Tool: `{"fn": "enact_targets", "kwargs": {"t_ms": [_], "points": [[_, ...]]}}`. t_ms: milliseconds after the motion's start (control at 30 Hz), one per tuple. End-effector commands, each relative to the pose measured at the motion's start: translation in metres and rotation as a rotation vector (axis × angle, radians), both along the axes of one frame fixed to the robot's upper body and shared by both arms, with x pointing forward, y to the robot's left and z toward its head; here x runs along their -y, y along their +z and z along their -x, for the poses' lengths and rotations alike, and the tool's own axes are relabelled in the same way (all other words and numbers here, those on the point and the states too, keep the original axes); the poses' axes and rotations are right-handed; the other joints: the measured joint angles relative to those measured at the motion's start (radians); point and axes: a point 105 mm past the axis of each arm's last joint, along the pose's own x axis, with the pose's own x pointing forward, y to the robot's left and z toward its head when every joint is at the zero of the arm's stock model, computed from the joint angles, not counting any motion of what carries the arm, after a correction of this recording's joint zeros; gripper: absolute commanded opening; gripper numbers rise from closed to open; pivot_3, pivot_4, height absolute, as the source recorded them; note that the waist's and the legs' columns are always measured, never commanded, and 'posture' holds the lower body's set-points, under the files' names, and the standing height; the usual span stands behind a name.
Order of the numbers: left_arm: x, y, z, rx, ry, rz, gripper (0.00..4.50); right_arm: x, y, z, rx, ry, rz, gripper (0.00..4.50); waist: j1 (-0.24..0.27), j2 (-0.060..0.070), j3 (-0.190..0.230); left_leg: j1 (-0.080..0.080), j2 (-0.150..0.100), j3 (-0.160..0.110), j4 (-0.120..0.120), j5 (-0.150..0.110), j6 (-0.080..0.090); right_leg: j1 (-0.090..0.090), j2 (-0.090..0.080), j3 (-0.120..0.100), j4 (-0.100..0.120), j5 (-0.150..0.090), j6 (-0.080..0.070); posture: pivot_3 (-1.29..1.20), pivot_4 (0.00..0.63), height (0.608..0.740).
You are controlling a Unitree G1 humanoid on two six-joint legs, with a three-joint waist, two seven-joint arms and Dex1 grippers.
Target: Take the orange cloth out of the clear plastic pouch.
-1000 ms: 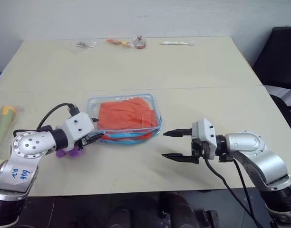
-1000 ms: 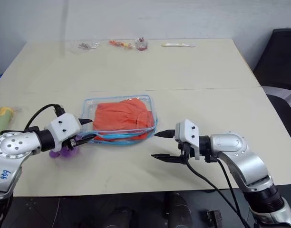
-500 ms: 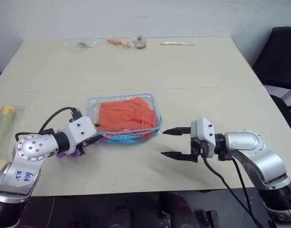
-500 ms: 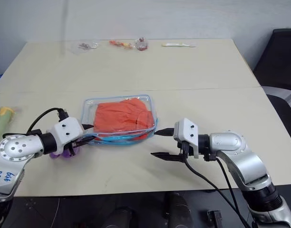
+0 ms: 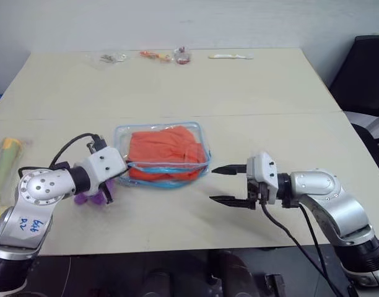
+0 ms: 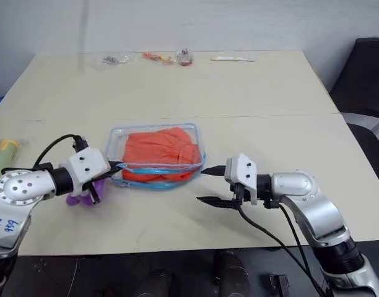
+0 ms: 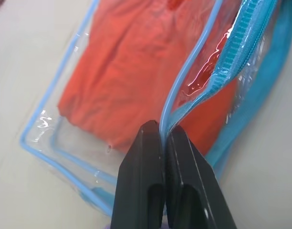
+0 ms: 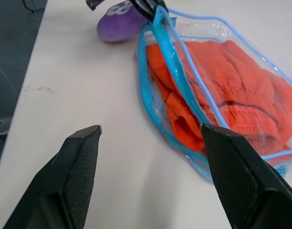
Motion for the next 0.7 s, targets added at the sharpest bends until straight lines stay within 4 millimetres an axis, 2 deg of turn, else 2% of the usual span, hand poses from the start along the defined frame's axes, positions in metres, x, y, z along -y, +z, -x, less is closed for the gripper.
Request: {"fn": "enact_targets", "kwargs": {"t_ms": [33, 133, 333, 533, 633, 700], "points": [[0.006, 0.036, -0.004, 0.115, 0.021, 0.061, 0.02, -0.015, 0.008, -0.008, 0.075, -0.021, -0.047, 3.42, -0.002, 0.000, 0.000, 0.000, 0.000, 0.000, 0.000, 0.000, 0.000, 0.000, 0.000, 0.000, 0.000, 0.000, 0.000, 0.00, 0.150, 0.740], [0.015, 0.044, -0.005, 0.128, 0.014, 0.087, 0.00, -0.031, 0.008, -0.015, 0.143, -0.019, -0.046, 2.50, -0.003, 0.000, 0.000, 0.001, 0.000, 0.001, 0.000, 0.000, 0.000, 0.000, 0.000, 0.000, 0.001, 0.000, 0.000, 0.00, 0.150, 0.740], [0.031, 0.034, 0.001, 0.088, -0.012, 0.107, 0.00, -0.054, 0.005, -0.025, 0.215, -0.020, -0.021, 0.36, -0.003, 0.000, 0.000, 0.005, 0.000, 0.001, 0.000, 0.000, 0.000, 0.000, 0.000, 0.000, 0.000, 0.000, 0.000, 0.00, 0.150, 0.740], [0.042, 0.027, 0.001, 0.070, -0.015, 0.131, 0.00, -0.067, -0.004, -0.030, 0.312, -0.017, 0.054, 0.36, -0.005, -0.001, -0.001, 0.005, 0.000, 0.000, 0.001, 0.000, 0.000, 0.000, 0.000, 0.001, 0.000, 0.000, 0.000, 0.00, 0.150, 0.740], [0.046, 0.026, 0.001, 0.065, -0.021, 0.137, 0.00, -0.072, -0.012, -0.038, 0.394, -0.036, 0.125, 0.97, -0.006, -0.001, -0.001, 0.005, 0.000, 0.000, 0.001, 0.000, 0.000, 0.000, 0.000, 0.001, 0.001, 0.000, 0.000, 0.00, 0.150, 0.740], [0.047, 0.025, 0.000, 0.062, -0.021, 0.141, 0.00, -0.074, -0.017, -0.044, 0.475, -0.049, 0.174, 1.65, -0.005, -0.001, -0.001, 0.005, 0.000, 0.000, 0.001, 0.000, 0.000, 0.000, 0.000, 0.001, 0.001, 0.000, 0.000, 0.00, 0.150, 0.740]]}}
